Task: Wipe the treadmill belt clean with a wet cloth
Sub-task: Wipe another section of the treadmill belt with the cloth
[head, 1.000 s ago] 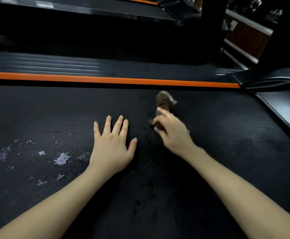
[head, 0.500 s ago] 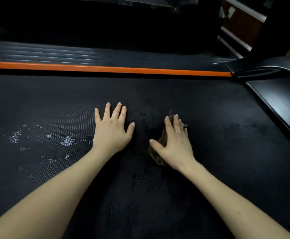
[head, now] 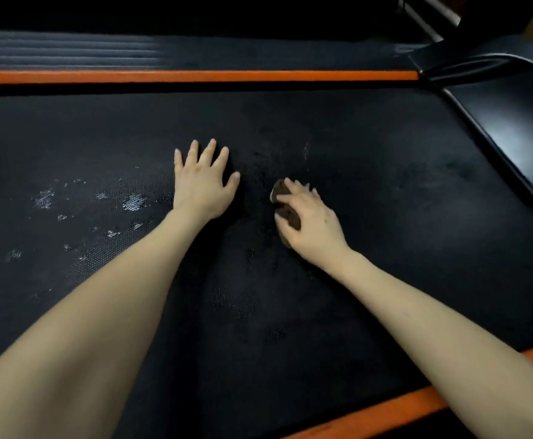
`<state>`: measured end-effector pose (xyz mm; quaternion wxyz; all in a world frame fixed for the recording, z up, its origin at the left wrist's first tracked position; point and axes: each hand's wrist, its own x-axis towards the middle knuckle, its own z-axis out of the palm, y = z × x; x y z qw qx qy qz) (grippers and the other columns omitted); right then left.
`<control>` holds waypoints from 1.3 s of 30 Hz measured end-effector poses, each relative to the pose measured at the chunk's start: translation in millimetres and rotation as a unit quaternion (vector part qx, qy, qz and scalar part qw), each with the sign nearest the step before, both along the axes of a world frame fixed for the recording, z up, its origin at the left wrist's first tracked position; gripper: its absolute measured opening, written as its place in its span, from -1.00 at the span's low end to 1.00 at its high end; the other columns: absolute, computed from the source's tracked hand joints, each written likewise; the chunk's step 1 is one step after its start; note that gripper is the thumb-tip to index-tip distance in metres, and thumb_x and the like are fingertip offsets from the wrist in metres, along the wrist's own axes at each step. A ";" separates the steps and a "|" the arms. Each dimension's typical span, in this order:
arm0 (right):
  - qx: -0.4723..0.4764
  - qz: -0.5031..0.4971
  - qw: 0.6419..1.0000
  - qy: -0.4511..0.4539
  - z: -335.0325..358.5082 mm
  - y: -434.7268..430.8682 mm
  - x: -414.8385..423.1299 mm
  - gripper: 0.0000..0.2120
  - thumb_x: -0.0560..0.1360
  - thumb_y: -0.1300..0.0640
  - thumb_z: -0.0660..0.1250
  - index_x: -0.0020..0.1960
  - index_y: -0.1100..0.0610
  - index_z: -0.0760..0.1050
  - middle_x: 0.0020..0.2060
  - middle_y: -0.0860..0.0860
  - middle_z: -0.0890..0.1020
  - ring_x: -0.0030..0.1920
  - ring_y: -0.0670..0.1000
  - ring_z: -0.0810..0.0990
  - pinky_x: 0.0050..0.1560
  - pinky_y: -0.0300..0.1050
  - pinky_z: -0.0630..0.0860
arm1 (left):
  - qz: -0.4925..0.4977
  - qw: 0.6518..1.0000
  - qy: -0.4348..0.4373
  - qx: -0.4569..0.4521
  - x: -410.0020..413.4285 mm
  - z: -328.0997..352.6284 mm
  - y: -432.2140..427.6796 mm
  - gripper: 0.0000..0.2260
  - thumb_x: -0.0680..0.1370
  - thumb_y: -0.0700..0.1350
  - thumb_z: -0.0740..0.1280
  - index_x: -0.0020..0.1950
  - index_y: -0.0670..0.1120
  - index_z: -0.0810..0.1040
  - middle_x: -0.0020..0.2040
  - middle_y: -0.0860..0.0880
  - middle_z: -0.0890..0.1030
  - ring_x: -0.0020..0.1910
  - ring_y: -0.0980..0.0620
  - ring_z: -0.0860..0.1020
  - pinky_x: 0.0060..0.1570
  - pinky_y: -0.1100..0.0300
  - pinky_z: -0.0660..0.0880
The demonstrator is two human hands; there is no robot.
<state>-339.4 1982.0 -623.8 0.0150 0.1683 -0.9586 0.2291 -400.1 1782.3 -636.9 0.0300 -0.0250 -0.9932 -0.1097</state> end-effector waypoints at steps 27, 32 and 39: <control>-0.038 0.040 0.998 -0.034 12.3 -49.0 162.6 -0.62 0.46 0.22 0.30 0.26 0.26 0.49 0.38 0.22 0.37 0.44 0.20 0.27 0.46 0.06 0.10 | -0.002 0.998 -0.040 -0.038 173.7 -7.8 -18.4 -0.46 0.55 0.21 -0.23 0.54 0.17 0.00 0.57 -0.04 -0.02 0.53 -0.16 -0.15 0.41 -0.24 -0.26; 0.038 -0.024 0.999 -0.027 18.1 57.2 156.6 -0.56 0.42 0.15 0.15 0.25 0.21 0.51 0.35 0.19 0.42 0.38 0.17 0.38 0.40 -0.26 0.06 | -0.009 0.999 -0.031 -0.037 175.5 -9.6 -20.6 -0.53 0.62 0.18 -0.17 0.54 0.17 0.01 0.57 -0.04 -0.02 0.53 -0.15 -0.15 0.42 -0.23 -0.26; 0.004 -0.183 0.983 -0.003 27.0 48.0 150.4 -0.65 0.55 0.20 0.24 0.33 0.15 0.44 0.46 0.12 0.27 0.48 0.08 0.19 0.39 -0.21 0.10 | -0.007 0.999 -0.034 -0.006 174.5 -4.3 -19.1 -0.54 0.63 0.16 -0.10 0.53 0.15 0.08 0.57 -0.04 0.03 0.54 -0.15 -0.12 0.42 -0.20 -0.27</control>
